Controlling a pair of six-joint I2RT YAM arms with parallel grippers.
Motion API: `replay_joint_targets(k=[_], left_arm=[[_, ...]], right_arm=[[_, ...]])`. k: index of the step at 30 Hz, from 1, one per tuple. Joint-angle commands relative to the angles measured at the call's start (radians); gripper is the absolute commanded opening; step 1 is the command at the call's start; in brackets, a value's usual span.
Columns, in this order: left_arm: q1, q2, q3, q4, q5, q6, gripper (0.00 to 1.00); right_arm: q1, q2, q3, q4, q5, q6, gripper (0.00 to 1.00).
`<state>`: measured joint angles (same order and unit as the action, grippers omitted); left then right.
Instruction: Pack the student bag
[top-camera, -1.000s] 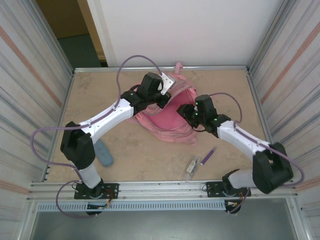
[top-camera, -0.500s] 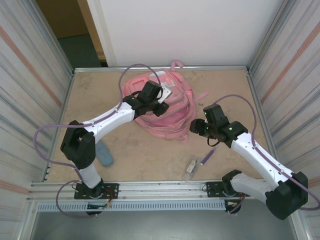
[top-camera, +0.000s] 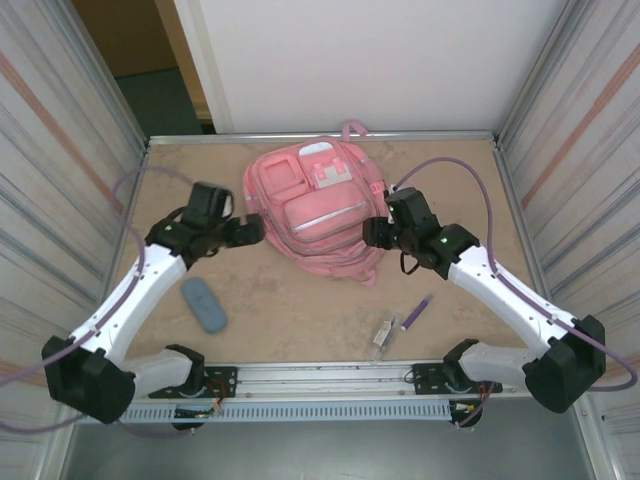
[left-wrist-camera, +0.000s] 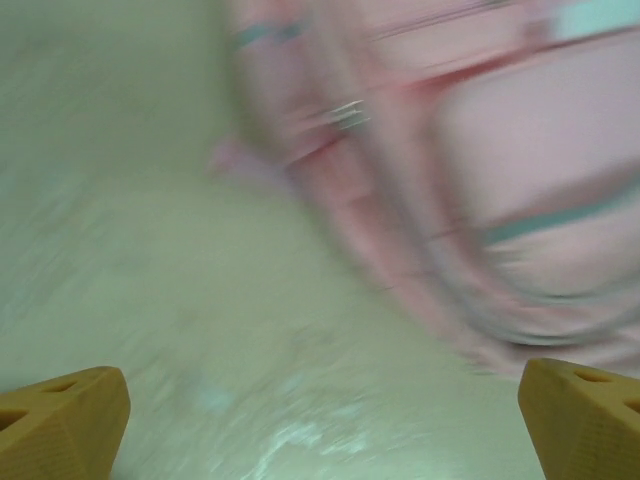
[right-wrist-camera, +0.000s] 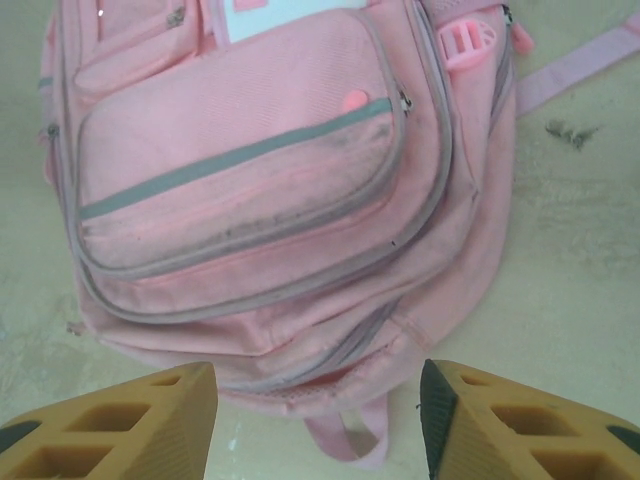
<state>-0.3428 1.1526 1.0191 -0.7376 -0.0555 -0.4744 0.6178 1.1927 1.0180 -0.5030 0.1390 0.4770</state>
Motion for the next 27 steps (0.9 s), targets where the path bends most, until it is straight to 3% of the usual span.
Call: replay_joint_targets(k=[1, 4, 12, 18, 22, 27], left_arm=[[0.027, -0.026, -0.087, -0.234, -0.041, -0.164, 0.99], [0.032, -0.030, -0.138, -0.305, -0.154, -0.229, 0.99], [0.157, 0.034, -0.279, -0.296, -0.130, -0.359, 0.99], [0.229, 0.102, -0.415, -0.033, 0.079, -0.341, 0.98], [0.228, 0.135, -0.445, -0.015, 0.051, -0.429, 0.86], [0.218, 0.053, -0.421, -0.065, 0.070, -0.416, 0.65]], right_arm=[[0.012, 0.021, 0.030, 0.081, -0.011, -0.032, 0.56], [0.021, 0.026, 0.028, 0.105, -0.011, -0.027, 0.56], [0.036, 0.003, -0.011, 0.110, -0.003, -0.004, 0.56], [0.044, -0.022, -0.025, 0.098, 0.012, 0.015, 0.56], [0.086, 0.004, -0.022, 0.103, 0.084, -0.021, 0.56], [0.118, 0.062, -0.004, 0.122, 0.084, -0.029, 0.56]])
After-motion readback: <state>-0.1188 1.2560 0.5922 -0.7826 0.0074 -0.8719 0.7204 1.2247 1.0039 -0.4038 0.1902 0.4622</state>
